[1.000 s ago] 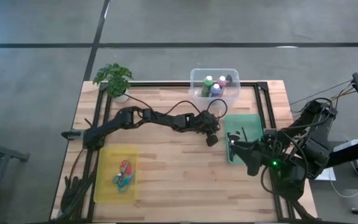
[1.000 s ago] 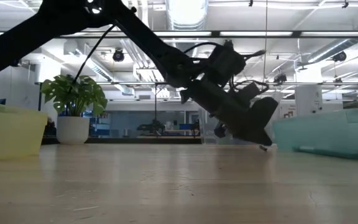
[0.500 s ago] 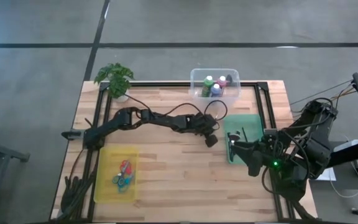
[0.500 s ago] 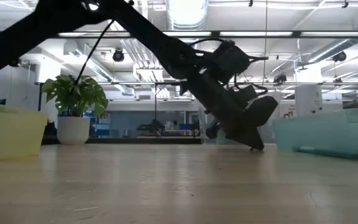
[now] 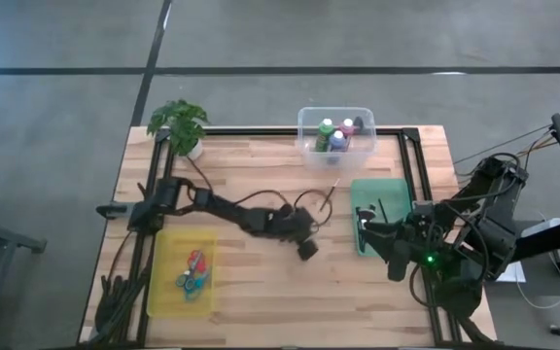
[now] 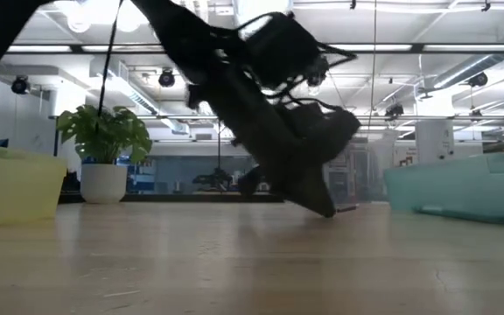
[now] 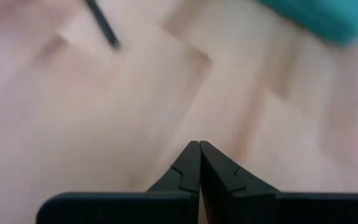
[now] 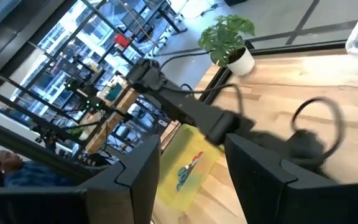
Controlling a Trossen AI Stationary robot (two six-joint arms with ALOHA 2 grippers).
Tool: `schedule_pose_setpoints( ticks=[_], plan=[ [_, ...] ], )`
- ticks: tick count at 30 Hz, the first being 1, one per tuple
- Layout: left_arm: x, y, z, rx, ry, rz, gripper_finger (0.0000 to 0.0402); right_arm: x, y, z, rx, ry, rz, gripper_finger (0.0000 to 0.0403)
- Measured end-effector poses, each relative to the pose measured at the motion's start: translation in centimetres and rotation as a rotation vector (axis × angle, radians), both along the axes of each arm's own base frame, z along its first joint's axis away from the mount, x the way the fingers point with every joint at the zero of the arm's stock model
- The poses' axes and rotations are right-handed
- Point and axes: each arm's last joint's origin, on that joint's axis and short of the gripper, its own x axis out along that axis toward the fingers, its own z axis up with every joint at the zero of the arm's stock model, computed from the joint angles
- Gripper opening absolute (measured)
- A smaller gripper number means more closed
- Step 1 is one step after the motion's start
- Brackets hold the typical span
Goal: Pick & Place Paint Supplies
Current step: Put the black eyeshadow brush into the green bin
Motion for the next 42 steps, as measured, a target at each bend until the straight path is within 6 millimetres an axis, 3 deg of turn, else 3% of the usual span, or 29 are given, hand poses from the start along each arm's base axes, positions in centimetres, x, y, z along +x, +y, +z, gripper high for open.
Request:
schedule_pose_setpoints(
  ticks=[5, 7, 11, 16, 20, 24, 28, 31, 42],
  plan=[
    [-1.2, -1.2, 1.9, 0.071, -0.152, -0.076, 0.0007, 0.0, 0.0, 0.1, -0.012, -0.005, -0.002, 0.0178],
    [-0.9, -0.4, 2.4, 0.074, -0.202, -0.051, 0.0007, 0.0, 0.1, 0.0, -0.023, -0.009, -0.006, 0.0178],
    [-0.4, 2.2, 0.7, 0.084, -0.183, 0.007, 0.0007, 0.0, 0.2, 0.1, -0.031, -0.013, 0.000, 0.0178],
    [1.0, 5.0, 1.1, 0.129, -0.218, -0.016, 0.0007, 0.1, 0.3, 0.1, -0.032, -0.016, 0.003, 0.0178],
    [2.1, 5.7, 1.8, 0.244, -0.217, -0.094, 0.0014, 0.1, 0.4, 0.2, -0.021, -0.022, 0.008, 0.0178],
    [2.9, 5.5, 3.4, 0.300, -0.259, -0.092, 0.0059, 0.0, 0.6, 0.2, -0.017, -0.023, 0.019, 0.0178],
    [2.5, 5.9, 1.9, 0.327, -0.179, -0.018, 0.0124, -0.1, 0.7, 0.0, -0.019, -0.021, 0.025, 0.0178],
    [2.2, 6.0, 1.3, 0.337, -0.127, 0.072, 0.0151, -0.1, 0.9, 0.0, -0.020, -0.022, 0.029, 0.0178],
    [2.0, 5.7, 0.5, 0.347, -0.169, 0.093, 0.0118, -0.4, 1.1, 0.0, -0.029, -0.021, 0.045, 0.0178]
  ],
)
